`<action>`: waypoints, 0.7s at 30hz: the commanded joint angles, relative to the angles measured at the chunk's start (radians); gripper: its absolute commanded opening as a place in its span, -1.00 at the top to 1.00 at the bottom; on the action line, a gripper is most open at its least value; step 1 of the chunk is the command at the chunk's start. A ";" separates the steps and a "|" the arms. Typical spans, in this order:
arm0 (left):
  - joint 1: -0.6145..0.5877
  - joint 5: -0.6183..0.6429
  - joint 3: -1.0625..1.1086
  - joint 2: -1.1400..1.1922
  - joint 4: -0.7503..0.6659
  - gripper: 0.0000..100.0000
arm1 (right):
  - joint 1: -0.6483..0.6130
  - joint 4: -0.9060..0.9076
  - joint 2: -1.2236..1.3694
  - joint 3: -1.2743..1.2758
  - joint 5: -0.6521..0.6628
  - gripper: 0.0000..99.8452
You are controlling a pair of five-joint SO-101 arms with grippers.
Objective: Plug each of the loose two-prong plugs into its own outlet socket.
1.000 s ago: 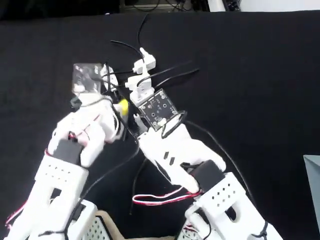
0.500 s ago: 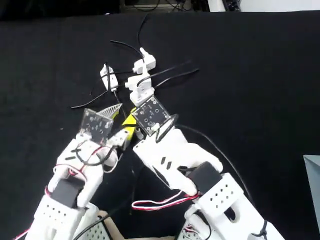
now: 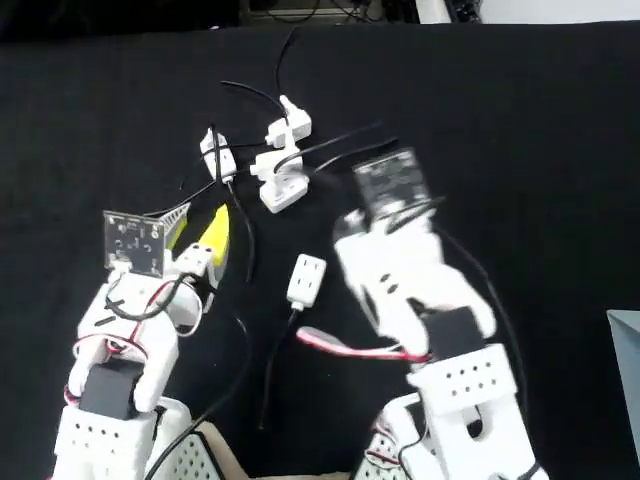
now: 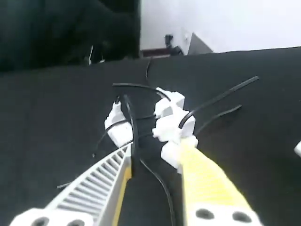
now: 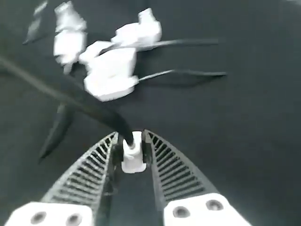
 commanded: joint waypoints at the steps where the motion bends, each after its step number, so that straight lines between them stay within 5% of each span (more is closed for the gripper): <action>1: -0.002 0.044 -0.154 0.126 0.091 0.60 | 0.110 -0.078 0.002 -0.013 -0.008 0.98; 12: 0.220 0.048 -0.524 0.853 0.242 0.57 | 0.245 -0.222 0.002 0.093 0.002 0.98; 21: 0.378 0.048 -0.613 1.289 0.104 0.57 | 0.256 -0.222 0.002 0.113 0.002 0.98</action>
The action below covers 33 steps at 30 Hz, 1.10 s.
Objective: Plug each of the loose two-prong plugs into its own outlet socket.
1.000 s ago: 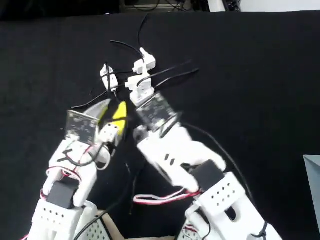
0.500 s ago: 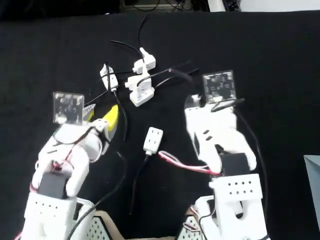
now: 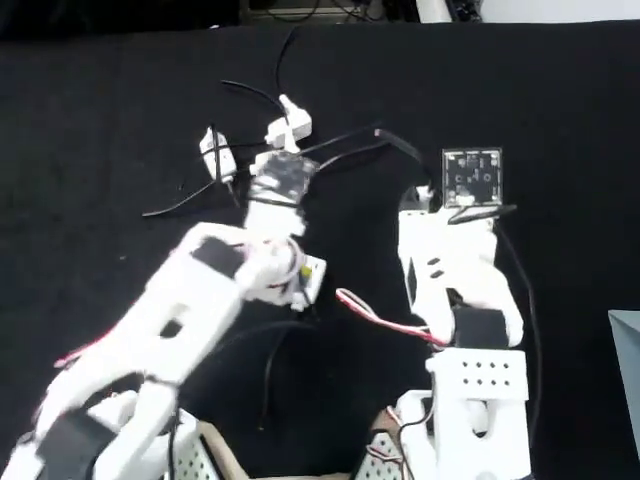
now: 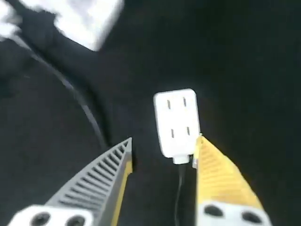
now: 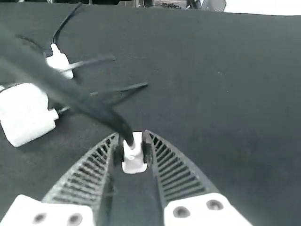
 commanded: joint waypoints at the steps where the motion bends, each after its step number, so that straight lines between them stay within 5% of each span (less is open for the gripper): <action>1: 0.048 0.008 -0.073 0.193 -0.132 0.57 | 0.008 -0.018 0.001 -0.002 0.002 0.98; 8: 0.045 0.008 -0.166 0.440 -0.190 0.59 | 0.006 -0.014 0.001 0.004 -0.002 0.98; 13: 0.033 -0.037 -0.229 0.519 -0.189 0.91 | 0.006 -0.018 -0.001 0.016 -0.003 0.98; 18: -0.059 -0.388 -0.228 0.522 -0.186 0.88 | -0.012 -0.017 -0.001 0.024 -0.003 0.97; 24: -0.165 -0.836 -0.314 0.520 -0.023 0.74 | -0.037 -0.018 -0.001 0.041 0.002 0.97; 30: -0.206 -0.868 -0.424 0.520 0.046 0.65 | -0.037 -0.018 -0.001 0.041 0.002 0.97; 33: -0.183 -0.769 -0.446 0.517 0.080 0.55 | -0.037 -0.018 -0.001 0.042 0.003 0.97</action>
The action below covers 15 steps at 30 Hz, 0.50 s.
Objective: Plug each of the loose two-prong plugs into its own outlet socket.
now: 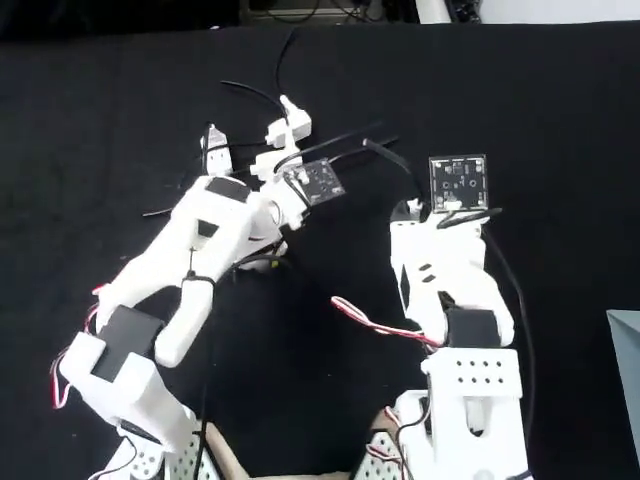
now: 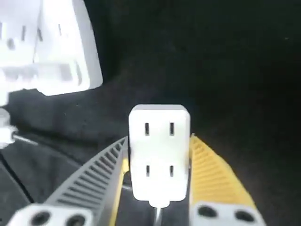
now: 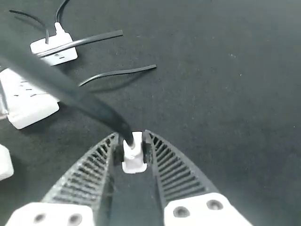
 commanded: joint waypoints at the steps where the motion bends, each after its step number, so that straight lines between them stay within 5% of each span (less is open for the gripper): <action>1: 0.013 0.146 -0.085 -0.021 0.060 0.53 | -0.014 -0.018 -0.001 -0.005 0.003 0.97; 8: 0.008 0.370 -0.165 -0.140 0.209 0.44 | -0.014 -0.018 -0.001 -0.005 0.003 0.97; 15: -0.127 0.552 -0.179 -0.339 0.385 0.52 | -0.025 -0.018 0.001 -0.010 0.003 0.97</action>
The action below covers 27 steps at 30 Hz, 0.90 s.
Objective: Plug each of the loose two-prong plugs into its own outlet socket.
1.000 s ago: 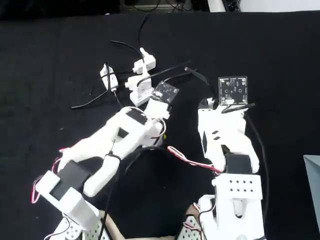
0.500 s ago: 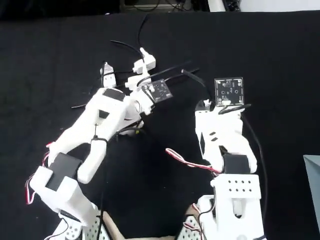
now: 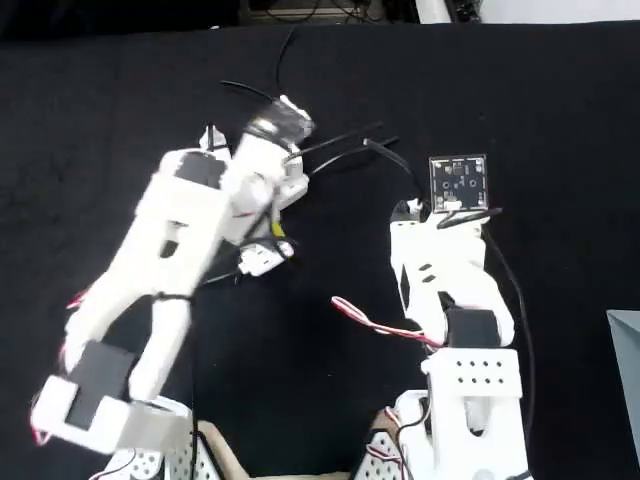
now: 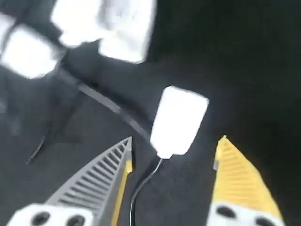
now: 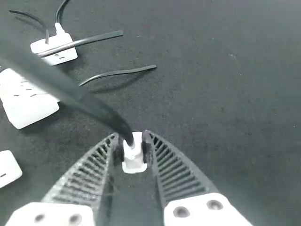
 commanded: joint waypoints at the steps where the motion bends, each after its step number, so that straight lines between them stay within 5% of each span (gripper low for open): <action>1: -0.105 0.152 -0.019 -0.163 0.123 0.58 | -0.041 -0.014 0.001 -0.010 0.003 0.97; 8: -0.272 0.176 0.262 -0.333 0.114 0.89 | -0.224 -0.011 0.018 -0.012 0.037 0.97; 18: -0.317 0.178 0.664 -0.414 -0.334 0.78 | -0.361 -0.072 0.309 -0.108 0.035 0.98; 27: -0.418 0.180 0.776 -0.414 -0.476 0.76 | -0.514 -0.189 0.374 -0.110 0.035 0.98</action>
